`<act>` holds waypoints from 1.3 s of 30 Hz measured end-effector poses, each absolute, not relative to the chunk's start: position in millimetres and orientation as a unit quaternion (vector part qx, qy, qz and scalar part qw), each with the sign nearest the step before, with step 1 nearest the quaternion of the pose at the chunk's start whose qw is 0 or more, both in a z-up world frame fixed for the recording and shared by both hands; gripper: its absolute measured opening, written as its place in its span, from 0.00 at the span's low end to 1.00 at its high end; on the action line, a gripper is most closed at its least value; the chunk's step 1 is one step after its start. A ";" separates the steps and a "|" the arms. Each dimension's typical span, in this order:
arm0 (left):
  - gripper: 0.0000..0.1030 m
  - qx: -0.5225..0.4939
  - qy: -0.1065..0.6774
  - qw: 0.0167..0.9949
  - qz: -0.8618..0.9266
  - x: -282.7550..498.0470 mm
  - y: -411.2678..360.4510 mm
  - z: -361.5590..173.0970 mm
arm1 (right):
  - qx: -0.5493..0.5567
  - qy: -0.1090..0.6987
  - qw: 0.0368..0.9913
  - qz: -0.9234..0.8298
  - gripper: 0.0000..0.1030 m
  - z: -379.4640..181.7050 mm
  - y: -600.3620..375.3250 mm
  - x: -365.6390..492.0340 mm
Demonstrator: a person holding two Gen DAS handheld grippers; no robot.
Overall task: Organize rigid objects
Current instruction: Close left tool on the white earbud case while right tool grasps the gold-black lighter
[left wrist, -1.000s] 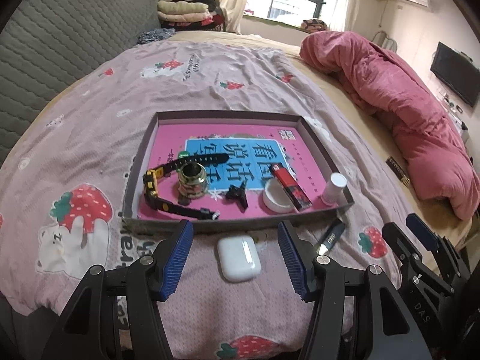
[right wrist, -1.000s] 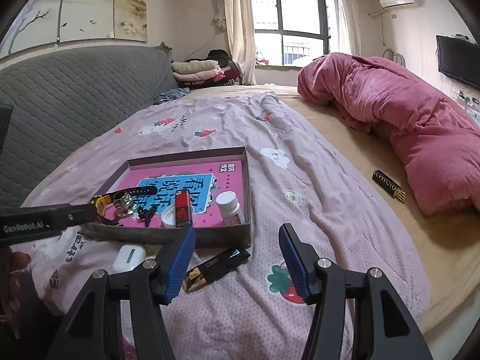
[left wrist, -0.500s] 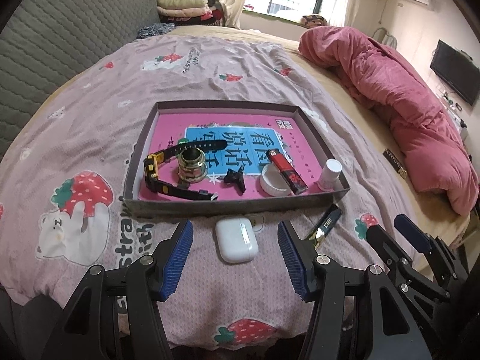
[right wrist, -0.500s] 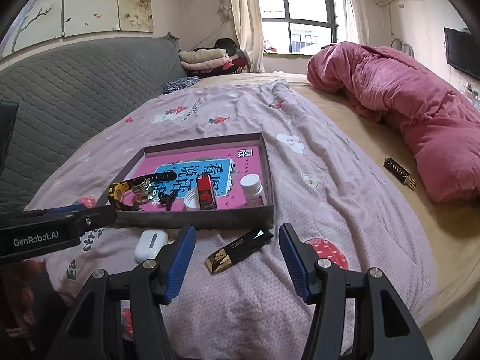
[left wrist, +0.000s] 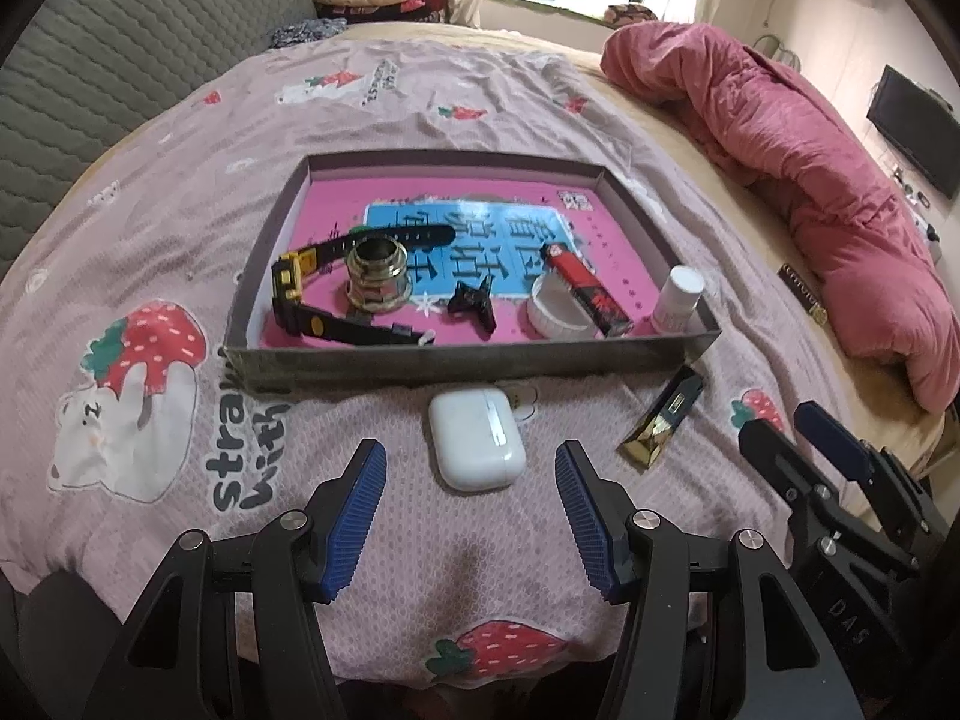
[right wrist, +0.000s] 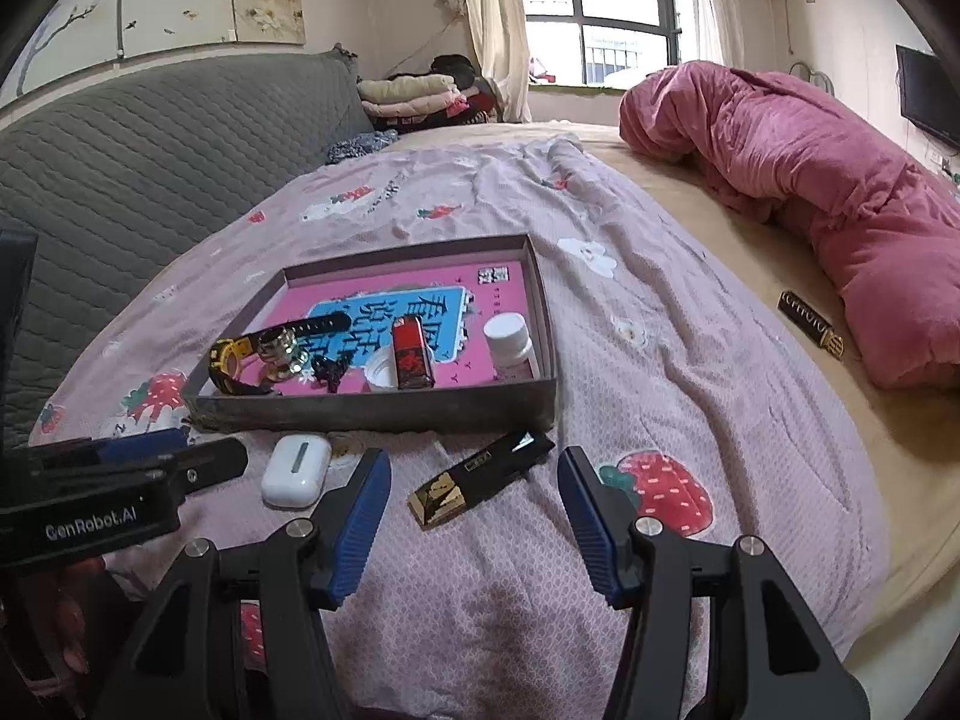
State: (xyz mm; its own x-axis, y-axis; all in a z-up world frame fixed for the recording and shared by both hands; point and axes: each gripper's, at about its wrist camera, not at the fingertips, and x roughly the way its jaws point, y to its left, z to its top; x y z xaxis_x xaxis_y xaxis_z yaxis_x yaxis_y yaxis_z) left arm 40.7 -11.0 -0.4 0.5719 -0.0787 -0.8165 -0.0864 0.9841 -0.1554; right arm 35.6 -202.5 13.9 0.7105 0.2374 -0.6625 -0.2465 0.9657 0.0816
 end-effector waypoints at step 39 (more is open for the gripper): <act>0.48 -0.016 0.499 0.863 0.075 102.7 -43.4 -69.0 | 0.121 0.454 0.867 0.164 0.46 -57.9 -212.4 112.4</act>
